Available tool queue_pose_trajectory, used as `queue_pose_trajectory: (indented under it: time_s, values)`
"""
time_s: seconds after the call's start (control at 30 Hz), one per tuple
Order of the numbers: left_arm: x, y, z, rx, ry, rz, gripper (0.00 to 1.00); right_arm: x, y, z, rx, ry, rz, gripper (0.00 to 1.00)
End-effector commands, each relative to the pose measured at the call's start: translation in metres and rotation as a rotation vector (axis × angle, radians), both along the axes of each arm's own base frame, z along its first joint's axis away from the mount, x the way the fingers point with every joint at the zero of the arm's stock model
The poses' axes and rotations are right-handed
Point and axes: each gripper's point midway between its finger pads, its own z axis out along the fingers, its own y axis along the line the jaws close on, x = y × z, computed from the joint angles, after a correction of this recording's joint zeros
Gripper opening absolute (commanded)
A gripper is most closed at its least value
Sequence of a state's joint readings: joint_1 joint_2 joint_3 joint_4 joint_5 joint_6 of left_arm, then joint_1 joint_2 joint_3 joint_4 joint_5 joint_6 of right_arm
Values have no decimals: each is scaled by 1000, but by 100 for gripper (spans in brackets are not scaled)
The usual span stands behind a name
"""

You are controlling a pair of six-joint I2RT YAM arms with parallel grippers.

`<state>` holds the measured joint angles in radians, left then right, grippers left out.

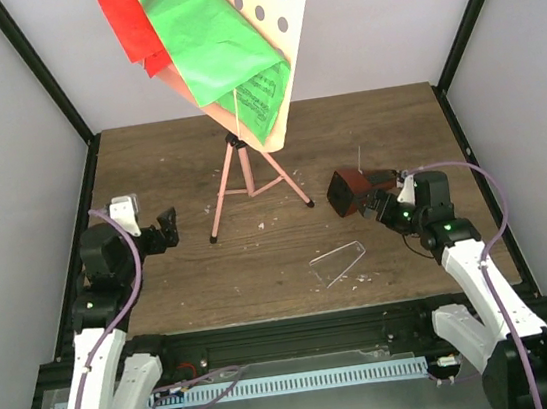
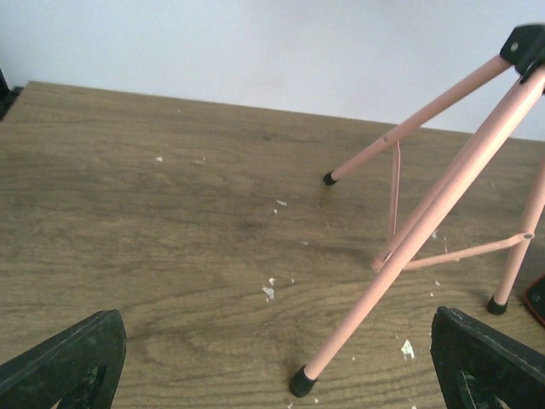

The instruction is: Pack up the instrument practice props

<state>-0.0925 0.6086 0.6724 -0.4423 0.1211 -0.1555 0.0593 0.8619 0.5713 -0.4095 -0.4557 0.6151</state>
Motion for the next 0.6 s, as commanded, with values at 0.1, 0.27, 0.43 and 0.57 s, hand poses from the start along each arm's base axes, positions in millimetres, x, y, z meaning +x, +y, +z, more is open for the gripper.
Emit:
queue_pose_trajectory:
  time_s: [0.1,0.27,0.43,0.57]
  values:
    - [2,7,13,35,-78,29,98,27,-11,-6,-34,-10,-74,100]
    - [1,3,13,25,-76,7,98,56,-31,-5,-171,-15,-131,100]
    - [0,1,13,24,-81,1,98,86,-39,-9,-238,-3,-144,100]
    - [1,1,11,26,-76,0,98,109,-32,-14,-219,10,-120,100]
